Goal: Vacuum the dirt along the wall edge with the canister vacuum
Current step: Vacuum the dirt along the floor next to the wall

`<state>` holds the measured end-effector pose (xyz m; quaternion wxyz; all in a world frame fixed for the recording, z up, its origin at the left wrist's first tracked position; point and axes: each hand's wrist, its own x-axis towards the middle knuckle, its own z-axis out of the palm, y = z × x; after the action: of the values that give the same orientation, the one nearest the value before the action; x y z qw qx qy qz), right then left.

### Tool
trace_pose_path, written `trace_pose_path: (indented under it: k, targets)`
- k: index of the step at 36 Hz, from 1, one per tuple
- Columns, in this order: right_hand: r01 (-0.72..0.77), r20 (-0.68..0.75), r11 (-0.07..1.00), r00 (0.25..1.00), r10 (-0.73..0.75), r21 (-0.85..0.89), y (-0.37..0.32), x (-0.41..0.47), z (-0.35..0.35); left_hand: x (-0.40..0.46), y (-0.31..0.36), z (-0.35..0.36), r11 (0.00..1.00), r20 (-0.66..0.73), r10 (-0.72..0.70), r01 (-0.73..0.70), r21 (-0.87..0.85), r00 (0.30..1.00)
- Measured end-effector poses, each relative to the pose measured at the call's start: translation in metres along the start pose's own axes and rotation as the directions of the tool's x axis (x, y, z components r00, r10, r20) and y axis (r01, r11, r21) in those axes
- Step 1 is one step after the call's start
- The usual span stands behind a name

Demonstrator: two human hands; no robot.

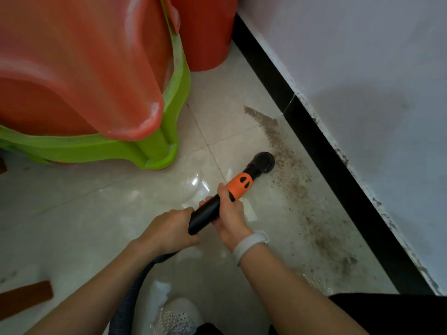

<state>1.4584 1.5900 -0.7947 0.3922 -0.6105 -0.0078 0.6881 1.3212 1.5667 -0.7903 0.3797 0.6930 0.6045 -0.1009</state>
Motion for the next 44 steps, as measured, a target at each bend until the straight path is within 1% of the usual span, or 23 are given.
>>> trace_pose_path:
  k: [2,4,8,12,16,22,26,28,30,33,36,40,44]
  targets:
    - [0.045,-0.001,0.999,0.999,-0.045,0.026,0.002,0.003,-0.001,0.004,-0.002,0.002,1.000,0.006,0.007,-0.007,-0.025,1.000]
    - [0.066,0.000,0.997,0.998,-0.066,0.033,0.001,0.007,0.005,0.008,-0.006,0.002,0.995,-0.003,-0.008,0.007,-0.101,1.000]
    - [0.100,0.004,0.994,0.995,-0.100,-0.051,-0.005,0.019,0.024,0.015,-0.013,0.002,0.960,-0.067,-0.073,0.052,-0.274,0.995]
    - [0.124,0.056,0.986,0.991,-0.118,-0.111,-0.013,0.031,0.039,0.017,-0.011,0.003,0.886,-0.114,-0.115,0.050,-0.461,0.987]
    - [0.135,0.110,0.979,0.987,-0.118,-0.154,-0.017,0.040,0.048,0.021,-0.012,0.001,0.836,-0.131,-0.139,0.046,-0.547,0.982]
    - [0.145,0.141,0.968,0.983,-0.117,-0.207,-0.022,0.050,0.058,0.028,-0.018,-0.005,0.731,-0.092,-0.122,0.026,-0.682,0.988]
    - [0.183,0.169,0.955,0.975,-0.146,-0.232,-0.030,0.062,0.066,0.036,-0.018,-0.012,0.619,-0.073,-0.152,0.038,-0.784,0.986]
    - [0.197,0.182,0.946,0.971,-0.153,-0.257,-0.035,0.069,0.073,0.041,-0.017,-0.017,0.596,-0.082,-0.166,0.034,-0.802,0.983]
    - [0.201,0.190,0.943,0.970,-0.153,-0.265,-0.039,0.075,0.081,0.049,-0.017,-0.020,0.608,-0.111,-0.201,0.035,-0.794,0.973]
    - [0.198,0.179,0.945,0.972,-0.154,-0.260,-0.050,0.084,0.095,0.066,-0.015,-0.029,0.643,-0.191,-0.264,0.025,-0.765,0.946]
    - [0.209,0.161,0.942,0.972,-0.171,-0.262,-0.065,0.090,0.106,0.082,-0.009,-0.042,0.645,-0.234,-0.292,0.010,-0.764,0.928]
    - [0.225,0.063,0.947,0.974,-0.216,-0.231,-0.087,0.095,0.111,0.099,0.007,-0.057,0.696,-0.234,-0.268,0.020,-0.717,0.934]
    - [0.197,0.001,0.961,0.980,-0.201,-0.192,-0.097,0.097,0.097,0.105,0.019,-0.056,0.745,-0.238,-0.220,0.006,-0.667,0.946]
